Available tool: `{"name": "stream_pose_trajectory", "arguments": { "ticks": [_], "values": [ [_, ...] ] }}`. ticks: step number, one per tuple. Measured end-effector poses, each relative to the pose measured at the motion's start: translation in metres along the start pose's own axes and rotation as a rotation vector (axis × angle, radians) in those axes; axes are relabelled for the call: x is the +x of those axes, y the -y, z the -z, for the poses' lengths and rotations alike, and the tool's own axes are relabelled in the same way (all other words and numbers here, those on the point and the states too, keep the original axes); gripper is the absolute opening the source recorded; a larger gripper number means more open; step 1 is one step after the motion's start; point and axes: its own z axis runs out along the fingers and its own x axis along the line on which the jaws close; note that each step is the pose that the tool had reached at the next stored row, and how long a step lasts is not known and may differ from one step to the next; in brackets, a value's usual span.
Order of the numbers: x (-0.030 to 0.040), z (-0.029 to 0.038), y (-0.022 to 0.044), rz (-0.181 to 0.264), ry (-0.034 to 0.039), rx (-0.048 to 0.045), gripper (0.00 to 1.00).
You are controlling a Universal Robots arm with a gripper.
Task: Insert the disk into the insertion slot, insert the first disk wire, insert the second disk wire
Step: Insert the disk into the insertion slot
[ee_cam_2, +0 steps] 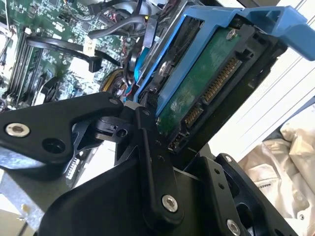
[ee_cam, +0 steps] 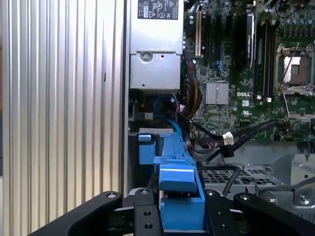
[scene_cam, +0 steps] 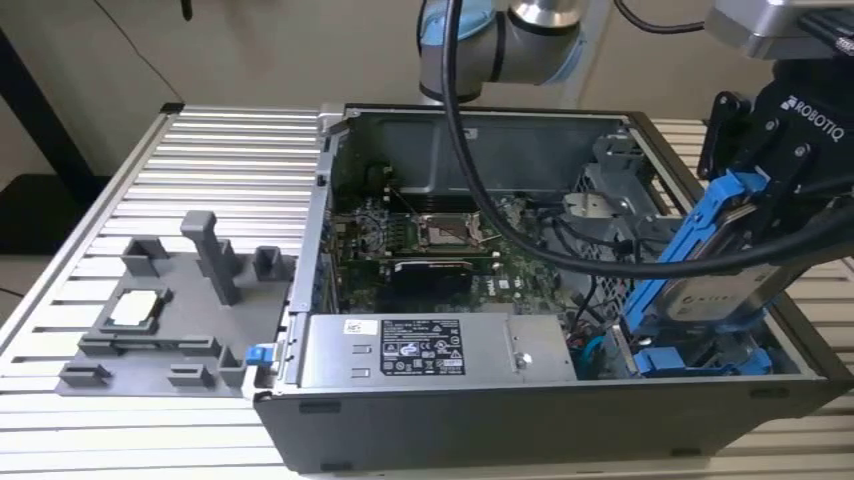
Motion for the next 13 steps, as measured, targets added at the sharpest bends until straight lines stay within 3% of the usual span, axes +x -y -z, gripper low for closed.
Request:
{"name": "stream_pose_trajectory", "arguments": {
  "ticks": [13],
  "values": [
    [0.0022, -0.0159, 0.0044, 0.0, 0.0013, 0.0, 0.33]
  ]
}}
